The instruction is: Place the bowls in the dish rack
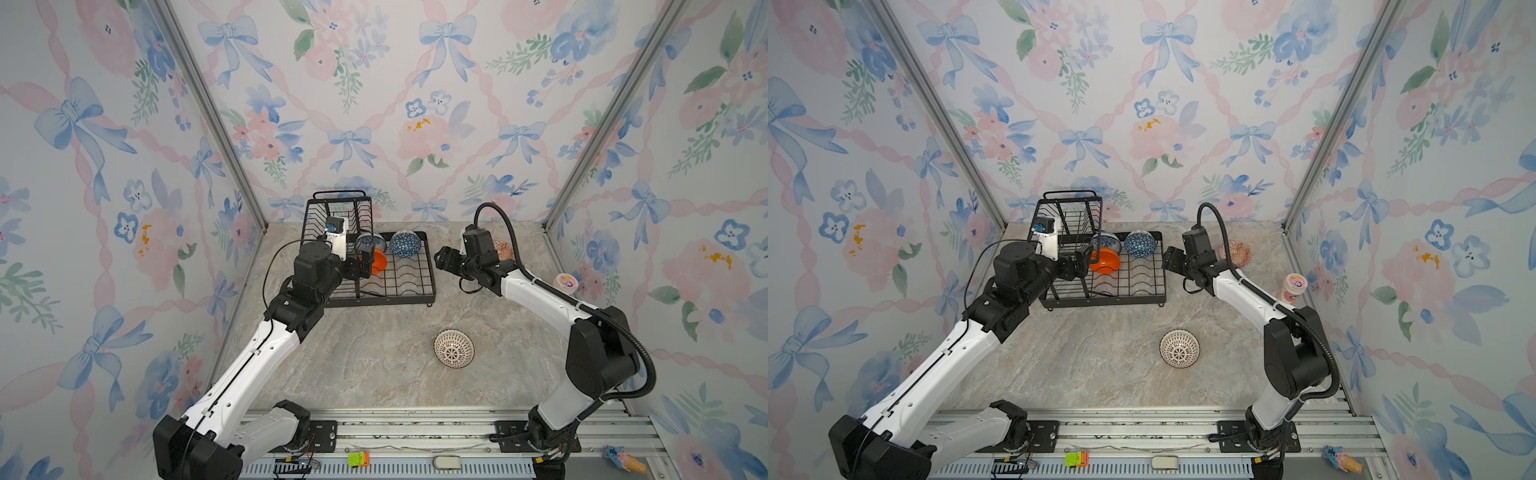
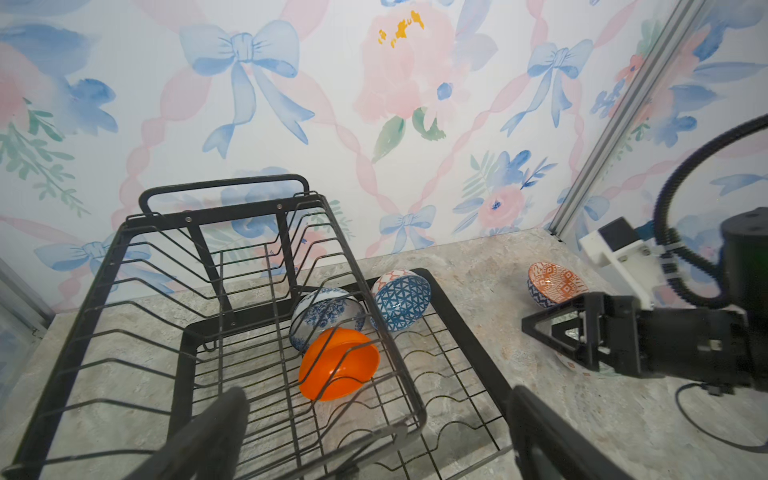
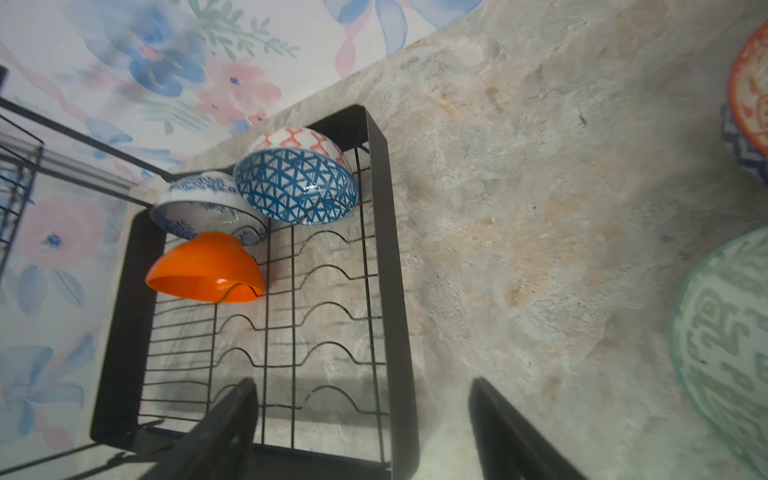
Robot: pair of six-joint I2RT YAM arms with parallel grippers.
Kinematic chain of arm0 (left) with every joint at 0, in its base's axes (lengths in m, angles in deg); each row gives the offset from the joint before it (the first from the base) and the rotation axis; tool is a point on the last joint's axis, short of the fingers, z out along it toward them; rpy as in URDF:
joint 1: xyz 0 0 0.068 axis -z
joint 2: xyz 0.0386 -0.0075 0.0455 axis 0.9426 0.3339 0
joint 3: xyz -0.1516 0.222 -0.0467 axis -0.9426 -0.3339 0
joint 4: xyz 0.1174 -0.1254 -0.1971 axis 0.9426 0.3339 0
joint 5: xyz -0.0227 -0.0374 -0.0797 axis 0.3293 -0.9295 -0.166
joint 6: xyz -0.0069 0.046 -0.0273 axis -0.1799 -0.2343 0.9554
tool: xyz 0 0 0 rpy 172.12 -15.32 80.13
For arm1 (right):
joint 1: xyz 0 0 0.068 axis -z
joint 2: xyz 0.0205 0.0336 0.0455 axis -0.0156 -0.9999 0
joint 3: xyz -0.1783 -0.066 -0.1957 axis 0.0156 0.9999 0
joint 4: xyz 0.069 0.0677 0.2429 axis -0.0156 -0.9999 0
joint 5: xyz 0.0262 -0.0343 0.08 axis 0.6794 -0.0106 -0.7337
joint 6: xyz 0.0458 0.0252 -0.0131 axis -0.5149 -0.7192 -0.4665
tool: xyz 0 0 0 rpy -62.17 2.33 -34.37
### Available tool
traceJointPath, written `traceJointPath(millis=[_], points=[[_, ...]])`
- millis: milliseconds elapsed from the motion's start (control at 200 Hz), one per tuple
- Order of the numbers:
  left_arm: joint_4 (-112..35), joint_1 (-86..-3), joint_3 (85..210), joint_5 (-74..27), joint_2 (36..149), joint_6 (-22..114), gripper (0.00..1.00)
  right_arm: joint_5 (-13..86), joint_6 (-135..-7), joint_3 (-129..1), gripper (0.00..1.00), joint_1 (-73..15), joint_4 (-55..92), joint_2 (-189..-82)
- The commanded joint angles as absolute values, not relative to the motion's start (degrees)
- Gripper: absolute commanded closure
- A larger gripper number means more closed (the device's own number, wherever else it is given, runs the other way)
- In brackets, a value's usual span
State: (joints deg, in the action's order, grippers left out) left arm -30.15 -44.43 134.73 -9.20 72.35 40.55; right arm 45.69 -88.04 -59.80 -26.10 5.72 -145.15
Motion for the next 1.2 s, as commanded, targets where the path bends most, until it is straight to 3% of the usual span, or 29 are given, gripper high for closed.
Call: traceJointPath(millis=[0,215,500,920,1195], points=[[-31.4,-39.9,133.4,-6.2,70.1,45.1,0.02,44.8,-82.4,-61.8,0.24,-27.4,-0.1,-147.9],[-31.5,-34.1,128.5,-3.7,68.7,55.7,0.02,48.0,-81.1,-63.9,0.34,-29.6,-1.5,-151.9],[-32.0,-30.7,120.3,1.7,65.7,62.2,0.02,48.0,-81.5,-69.5,0.54,-30.2,-2.5,-159.3],[-33.3,-30.5,115.8,2.3,64.7,63.2,0.02,53.1,-81.2,-75.7,0.72,-30.4,-5.4,-166.3],[-34.1,-30.3,115.9,2.5,66.1,62.9,0.02,54.9,-81.5,-77.5,0.92,-29.1,-5.6,-168.1]])
